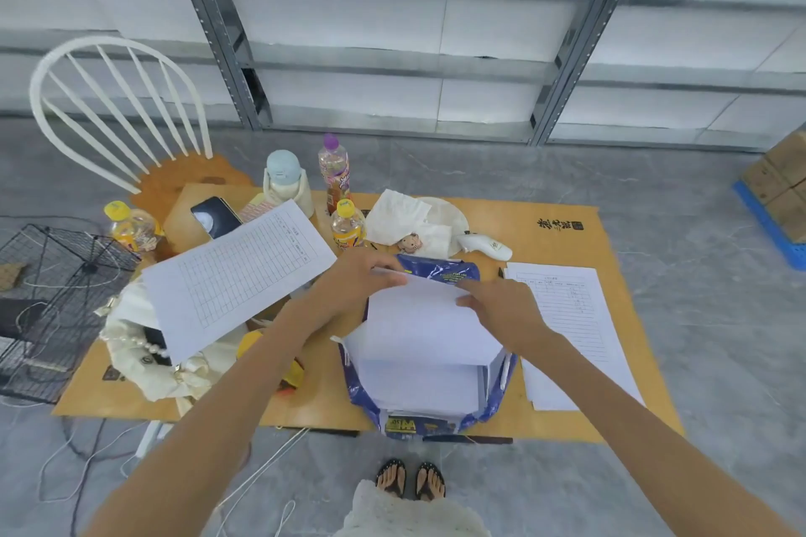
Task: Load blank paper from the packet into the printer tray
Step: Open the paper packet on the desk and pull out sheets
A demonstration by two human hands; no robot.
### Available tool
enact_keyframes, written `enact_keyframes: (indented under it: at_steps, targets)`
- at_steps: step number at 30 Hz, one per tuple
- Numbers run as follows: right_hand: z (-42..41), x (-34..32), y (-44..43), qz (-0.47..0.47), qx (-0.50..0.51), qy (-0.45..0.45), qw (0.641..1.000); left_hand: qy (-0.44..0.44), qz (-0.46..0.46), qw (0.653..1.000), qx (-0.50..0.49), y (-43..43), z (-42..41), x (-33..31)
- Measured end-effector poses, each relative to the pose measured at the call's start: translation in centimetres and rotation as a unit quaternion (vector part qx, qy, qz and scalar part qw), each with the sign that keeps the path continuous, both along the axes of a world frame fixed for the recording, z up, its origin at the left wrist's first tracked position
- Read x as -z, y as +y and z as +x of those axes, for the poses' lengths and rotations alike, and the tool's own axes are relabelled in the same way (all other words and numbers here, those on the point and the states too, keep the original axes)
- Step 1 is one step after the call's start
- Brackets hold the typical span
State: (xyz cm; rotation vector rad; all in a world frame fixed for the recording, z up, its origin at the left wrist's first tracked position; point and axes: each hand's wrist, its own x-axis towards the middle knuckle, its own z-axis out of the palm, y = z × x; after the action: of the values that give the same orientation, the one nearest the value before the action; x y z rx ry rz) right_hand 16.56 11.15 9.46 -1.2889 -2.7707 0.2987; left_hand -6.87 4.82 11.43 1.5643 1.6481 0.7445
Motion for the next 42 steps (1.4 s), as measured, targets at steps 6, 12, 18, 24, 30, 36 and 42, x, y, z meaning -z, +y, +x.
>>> enact_keyframes:
  at_steps: [6,12,18,24,30,36,42]
  targets:
    - [0.7,-5.2,2.7,-0.019,0.02,0.055,0.998,-0.078,-0.01,0.995,-0.069,1.0,-1.7,-0.6]
    - [3.4,-10.4,7.0,-0.149,0.206,0.321,0.912,-0.357,-0.052,0.927,-0.098,-1.2,-4.1,-0.8]
    - [5.0,-9.3,7.6,-0.209,0.237,0.439,0.841,-0.515,-0.077,0.853,-0.031,-1.2,-2.8,-1.0]
    - [5.9,-7.3,7.1,-0.274,0.246,0.472,0.801,-0.469,-0.059,0.869,-0.145,1.2,-1.7,-2.6]
    - [6.5,-6.6,6.5,-0.357,0.179,0.381,0.834,-0.296,0.075,0.908,-0.286,3.1,-1.2,-3.4]
    - [3.8,-4.3,6.6,-0.325,0.246,0.463,0.787,-0.269,0.055,0.906,-0.322,3.6,0.0,-1.4]
    - [3.0,1.5,6.4,-0.36,0.307,0.461,0.751,-0.298,0.017,0.912,-0.282,2.9,1.4,3.2]
